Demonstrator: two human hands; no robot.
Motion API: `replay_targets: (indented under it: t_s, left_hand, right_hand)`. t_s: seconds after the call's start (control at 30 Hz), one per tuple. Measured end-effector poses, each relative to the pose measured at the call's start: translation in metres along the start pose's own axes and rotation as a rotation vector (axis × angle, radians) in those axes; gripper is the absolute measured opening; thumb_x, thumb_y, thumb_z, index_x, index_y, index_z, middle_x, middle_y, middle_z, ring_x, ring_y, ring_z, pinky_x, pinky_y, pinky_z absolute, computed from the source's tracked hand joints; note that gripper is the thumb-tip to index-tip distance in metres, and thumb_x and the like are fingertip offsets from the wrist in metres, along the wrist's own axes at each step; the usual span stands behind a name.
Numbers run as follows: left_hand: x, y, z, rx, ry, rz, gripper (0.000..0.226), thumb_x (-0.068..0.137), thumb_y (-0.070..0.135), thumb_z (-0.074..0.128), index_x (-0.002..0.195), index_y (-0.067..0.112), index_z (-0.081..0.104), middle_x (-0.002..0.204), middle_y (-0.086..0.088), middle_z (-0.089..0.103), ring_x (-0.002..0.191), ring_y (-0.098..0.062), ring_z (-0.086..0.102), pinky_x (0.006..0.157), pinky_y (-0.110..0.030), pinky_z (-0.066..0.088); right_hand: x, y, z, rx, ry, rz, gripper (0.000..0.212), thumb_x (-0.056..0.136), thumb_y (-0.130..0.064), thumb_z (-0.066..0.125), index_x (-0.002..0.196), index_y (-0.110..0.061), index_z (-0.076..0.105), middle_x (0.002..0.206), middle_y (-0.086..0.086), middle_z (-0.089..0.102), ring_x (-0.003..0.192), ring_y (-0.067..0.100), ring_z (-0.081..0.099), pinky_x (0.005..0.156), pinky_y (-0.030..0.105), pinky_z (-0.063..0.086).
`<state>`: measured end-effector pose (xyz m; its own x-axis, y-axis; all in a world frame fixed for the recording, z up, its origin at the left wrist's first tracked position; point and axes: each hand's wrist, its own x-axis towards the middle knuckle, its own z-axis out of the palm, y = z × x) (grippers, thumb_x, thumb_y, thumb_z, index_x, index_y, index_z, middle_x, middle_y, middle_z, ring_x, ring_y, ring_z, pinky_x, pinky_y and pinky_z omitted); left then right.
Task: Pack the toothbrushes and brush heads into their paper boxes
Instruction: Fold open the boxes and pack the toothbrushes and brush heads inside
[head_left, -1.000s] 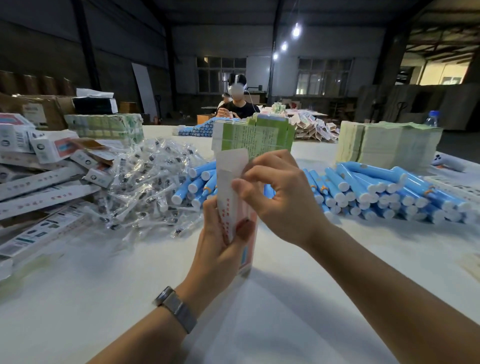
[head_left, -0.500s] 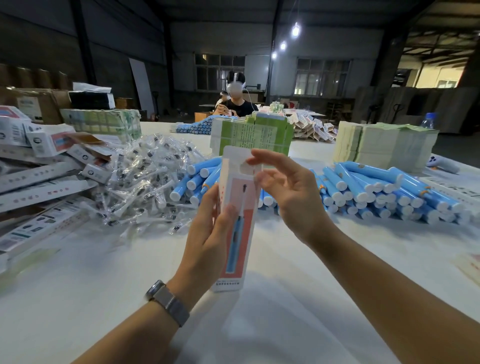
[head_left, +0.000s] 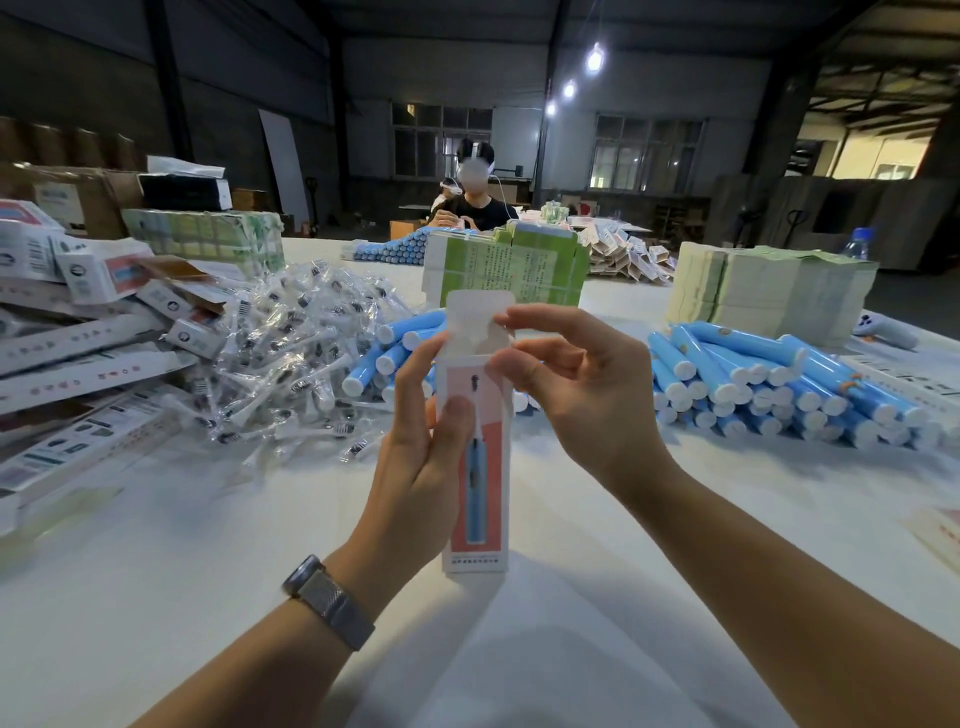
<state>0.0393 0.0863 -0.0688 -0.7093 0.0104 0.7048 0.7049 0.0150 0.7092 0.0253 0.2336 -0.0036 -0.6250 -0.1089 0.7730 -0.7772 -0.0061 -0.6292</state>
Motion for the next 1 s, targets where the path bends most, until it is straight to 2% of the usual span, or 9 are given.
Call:
replay_targets:
  t_s: [0.13,0.2,0.33,0.4,0.53,0.6,0.73,0.87,1.0]
  left_hand:
    - [0.000,0.003,0.001,0.011,-0.008,-0.034,0.033,0.100,0.035,0.041,0.125,0.057,0.039,0.095,0.008,0.068,0.080,-0.025,0.066,0.072,-0.057,0.059]
    - [0.000,0.005,0.001,0.000,-0.010,-0.048,0.032,0.099,0.036,0.042,0.123,0.056,0.039,0.093,0.007,0.068,0.078,-0.024,0.067,0.072,-0.057,0.059]
    - [0.000,0.011,0.000,-0.053,-0.012,-0.052,0.027,0.095,0.042,0.051,0.117,0.055,0.044,0.093,-0.007,0.071,0.077,-0.040,0.067,0.070,-0.063,0.056]
    - [0.001,0.012,0.000,-0.077,-0.016,-0.047,0.027,0.090,0.046,0.053,0.115,0.053,0.046,0.092,-0.012,0.070,0.077,-0.043,0.066,0.068,-0.065,0.055]
    - [0.001,0.013,0.000,-0.078,-0.028,-0.046,0.024,0.091,0.045,0.052,0.113,0.054,0.046,0.093,-0.014,0.069,0.078,-0.042,0.068,0.070,-0.064,0.056]
    - [0.001,0.014,0.000,-0.084,-0.029,-0.057,0.025,0.096,0.038,0.051,0.113,0.055,0.046,0.094,-0.013,0.069,0.078,-0.041,0.068,0.070,-0.064,0.057]
    - [0.001,0.013,0.000,-0.093,-0.044,-0.065,0.032,0.097,0.033,0.046,0.116,0.059,0.043,0.098,-0.003,0.070,0.083,-0.039,0.068,0.074,-0.064,0.057]
    - [0.001,0.009,0.001,-0.155,-0.023,-0.072,0.040,0.098,0.030,0.049,0.122,0.060,0.036,0.101,-0.004,0.071,0.084,-0.041,0.067,0.077,-0.067,0.055]
    - [0.003,0.006,0.000,-0.156,-0.041,-0.054,0.043,0.094,0.040,0.051,0.128,0.061,0.036,0.110,0.008,0.071,0.090,-0.035,0.069,0.079,-0.068,0.055]
  right_hand:
    - [-0.001,0.002,-0.001,0.000,-0.037,-0.004,0.029,0.083,-0.001,0.072,0.103,-0.022,0.068,0.095,-0.008,0.076,0.090,0.015,0.073,0.080,0.026,0.058]
    - [-0.001,0.002,-0.001,-0.014,-0.064,-0.004,0.026,0.084,-0.003,0.071,0.102,-0.022,0.067,0.090,-0.006,0.076,0.089,0.016,0.073,0.082,0.029,0.058]
    - [0.004,0.000,-0.006,-0.058,-0.085,-0.005,0.022,0.082,-0.010,0.072,0.097,-0.025,0.067,0.088,-0.003,0.075,0.090,0.022,0.072,0.084,0.043,0.057]
    - [0.007,-0.002,-0.009,-0.054,-0.123,-0.019,0.022,0.081,-0.008,0.072,0.096,-0.023,0.065,0.088,-0.001,0.075,0.089,0.023,0.072,0.085,0.043,0.056]
    - [0.009,-0.004,-0.010,-0.007,-0.144,-0.025,0.036,0.080,0.002,0.072,0.104,-0.021,0.058,0.080,-0.004,0.074,0.091,0.015,0.070,0.087,0.031,0.054]
    - [0.008,-0.005,-0.008,0.031,-0.105,-0.030,0.048,0.078,0.008,0.072,0.111,-0.021,0.054,0.087,-0.001,0.069,0.092,0.012,0.067,0.085,0.029,0.054]
    - [0.010,-0.005,-0.009,0.017,-0.078,-0.027,0.074,0.077,0.003,0.075,0.133,-0.034,0.045,0.111,-0.002,0.062,0.094,0.017,0.063,0.081,0.044,0.056]
    - [0.013,-0.002,-0.012,-0.015,-0.146,-0.028,0.051,0.077,-0.002,0.075,0.118,-0.026,0.057,0.095,-0.008,0.070,0.092,0.015,0.066,0.074,0.050,0.050]
    - [0.013,-0.002,-0.011,-0.016,-0.205,-0.037,0.037,0.076,-0.003,0.075,0.104,-0.023,0.061,0.086,-0.004,0.069,0.086,0.017,0.065,0.070,0.048,0.046]
